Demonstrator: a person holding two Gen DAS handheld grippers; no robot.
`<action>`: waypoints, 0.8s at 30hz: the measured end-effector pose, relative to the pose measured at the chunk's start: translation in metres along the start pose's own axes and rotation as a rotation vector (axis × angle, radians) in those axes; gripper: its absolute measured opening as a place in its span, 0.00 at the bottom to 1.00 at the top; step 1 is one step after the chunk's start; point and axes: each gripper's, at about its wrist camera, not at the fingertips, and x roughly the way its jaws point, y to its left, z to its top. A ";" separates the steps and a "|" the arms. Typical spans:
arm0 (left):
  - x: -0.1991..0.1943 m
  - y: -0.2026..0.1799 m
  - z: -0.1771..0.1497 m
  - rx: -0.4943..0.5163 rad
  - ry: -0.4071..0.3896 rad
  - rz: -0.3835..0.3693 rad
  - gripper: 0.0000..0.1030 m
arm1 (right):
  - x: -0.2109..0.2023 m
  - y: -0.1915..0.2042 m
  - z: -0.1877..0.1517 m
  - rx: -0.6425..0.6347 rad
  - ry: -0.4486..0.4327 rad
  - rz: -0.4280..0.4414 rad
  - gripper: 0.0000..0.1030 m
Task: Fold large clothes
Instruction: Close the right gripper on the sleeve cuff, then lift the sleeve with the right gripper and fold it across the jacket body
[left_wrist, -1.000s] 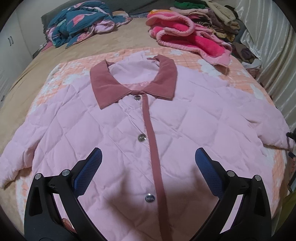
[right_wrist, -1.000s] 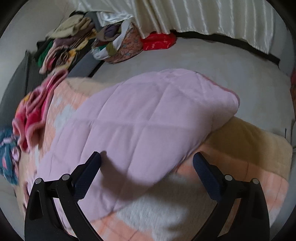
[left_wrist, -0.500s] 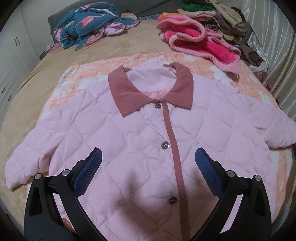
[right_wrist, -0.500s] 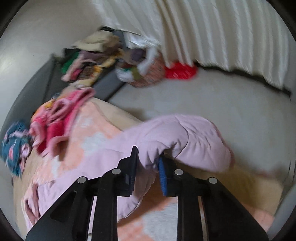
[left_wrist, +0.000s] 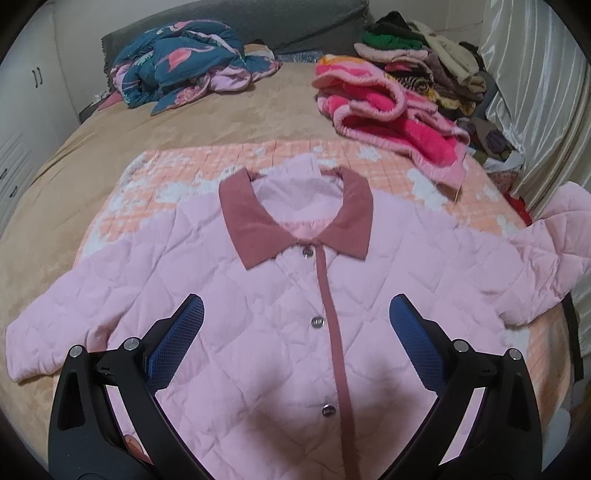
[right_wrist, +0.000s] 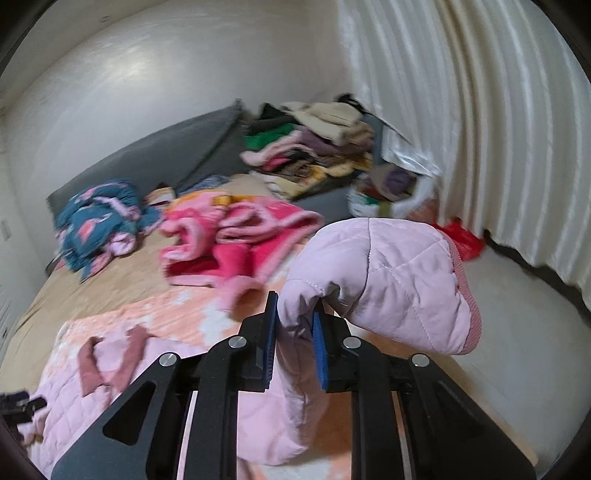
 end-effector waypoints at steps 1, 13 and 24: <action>-0.003 0.001 0.003 -0.005 -0.008 0.005 0.92 | -0.001 0.011 0.002 -0.018 -0.006 0.020 0.16; -0.015 0.038 0.020 -0.100 -0.038 0.011 0.92 | -0.016 0.119 -0.015 -0.178 -0.024 0.231 0.16; 0.000 0.081 0.000 -0.169 -0.009 0.018 0.92 | 0.010 0.211 -0.081 -0.302 0.110 0.376 0.16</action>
